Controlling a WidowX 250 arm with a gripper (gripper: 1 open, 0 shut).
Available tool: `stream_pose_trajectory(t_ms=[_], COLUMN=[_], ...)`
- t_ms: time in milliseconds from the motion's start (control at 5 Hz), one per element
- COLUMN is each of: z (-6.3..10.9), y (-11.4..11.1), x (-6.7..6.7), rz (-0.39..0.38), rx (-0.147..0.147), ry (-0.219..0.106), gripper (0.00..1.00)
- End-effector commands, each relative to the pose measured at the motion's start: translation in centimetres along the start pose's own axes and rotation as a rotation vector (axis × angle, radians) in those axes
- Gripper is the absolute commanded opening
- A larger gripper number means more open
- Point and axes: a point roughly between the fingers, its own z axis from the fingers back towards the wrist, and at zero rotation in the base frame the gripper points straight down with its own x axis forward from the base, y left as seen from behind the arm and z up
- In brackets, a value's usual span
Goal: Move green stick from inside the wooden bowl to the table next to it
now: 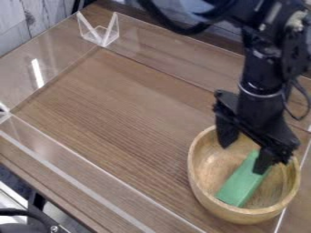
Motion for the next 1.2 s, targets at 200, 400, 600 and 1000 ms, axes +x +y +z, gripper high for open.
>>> stream_pose_trajectory(t_ms=[200,400,600,1000], z=[-1.5,-1.8,0.0,1.7], y=[-1.1,-1.3,-1.3,1.3], x=[0.6,0.8,1.1,1.3], rz=[0.001,0.074,0.114,0.12], rx=[-0.004,0.004,0.015,-0.003], ry=[-0.016,-0.021,-0.053,-0.104], gripper=[0.0,0.0,0.0,1.0])
